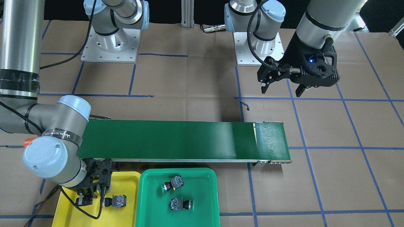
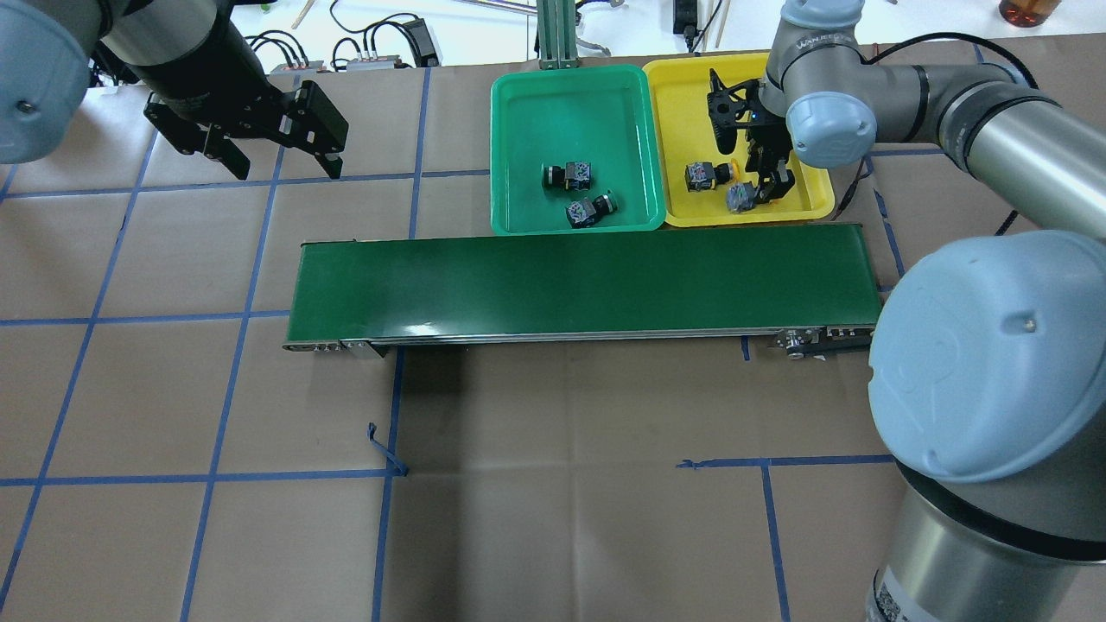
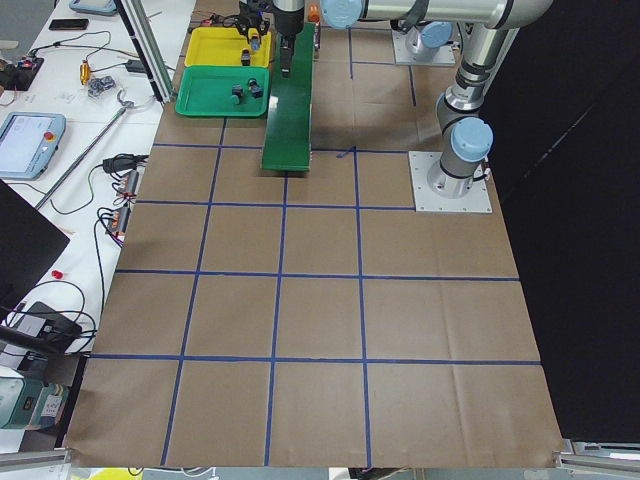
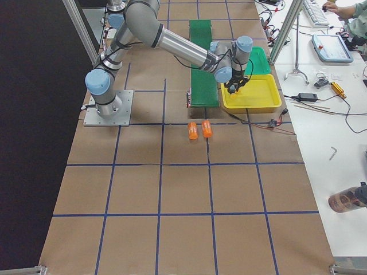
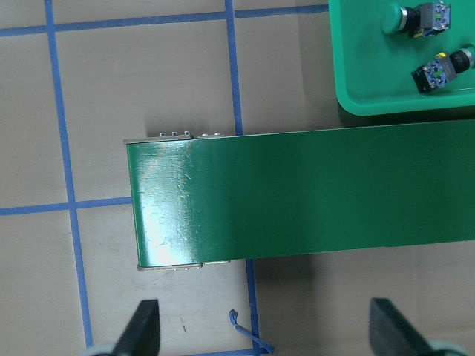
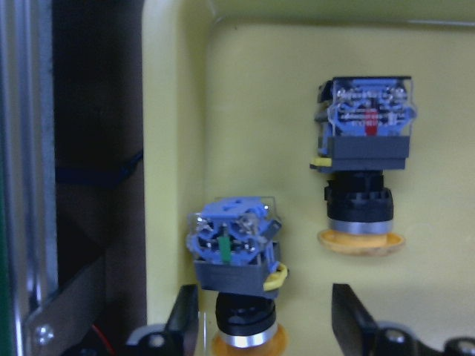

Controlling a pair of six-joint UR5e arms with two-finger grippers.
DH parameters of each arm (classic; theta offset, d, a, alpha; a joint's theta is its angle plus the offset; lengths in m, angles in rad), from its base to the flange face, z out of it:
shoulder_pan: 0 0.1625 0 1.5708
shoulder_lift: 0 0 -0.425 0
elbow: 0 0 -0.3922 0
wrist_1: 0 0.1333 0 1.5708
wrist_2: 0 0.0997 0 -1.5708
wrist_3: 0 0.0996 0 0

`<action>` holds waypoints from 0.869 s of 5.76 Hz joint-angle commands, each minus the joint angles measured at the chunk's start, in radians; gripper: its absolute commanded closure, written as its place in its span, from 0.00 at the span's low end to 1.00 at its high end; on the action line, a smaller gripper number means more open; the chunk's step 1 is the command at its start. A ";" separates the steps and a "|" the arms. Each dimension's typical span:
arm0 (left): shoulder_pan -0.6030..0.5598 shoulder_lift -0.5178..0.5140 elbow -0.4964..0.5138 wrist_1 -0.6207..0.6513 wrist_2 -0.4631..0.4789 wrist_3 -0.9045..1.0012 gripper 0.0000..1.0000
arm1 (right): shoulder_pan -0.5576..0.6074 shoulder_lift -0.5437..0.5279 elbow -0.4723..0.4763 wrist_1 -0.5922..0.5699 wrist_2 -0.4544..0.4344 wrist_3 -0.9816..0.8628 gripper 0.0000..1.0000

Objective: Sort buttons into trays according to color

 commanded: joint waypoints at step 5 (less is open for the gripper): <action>0.000 0.000 0.000 0.000 0.000 0.000 0.02 | -0.002 -0.344 0.016 0.221 0.005 0.695 0.00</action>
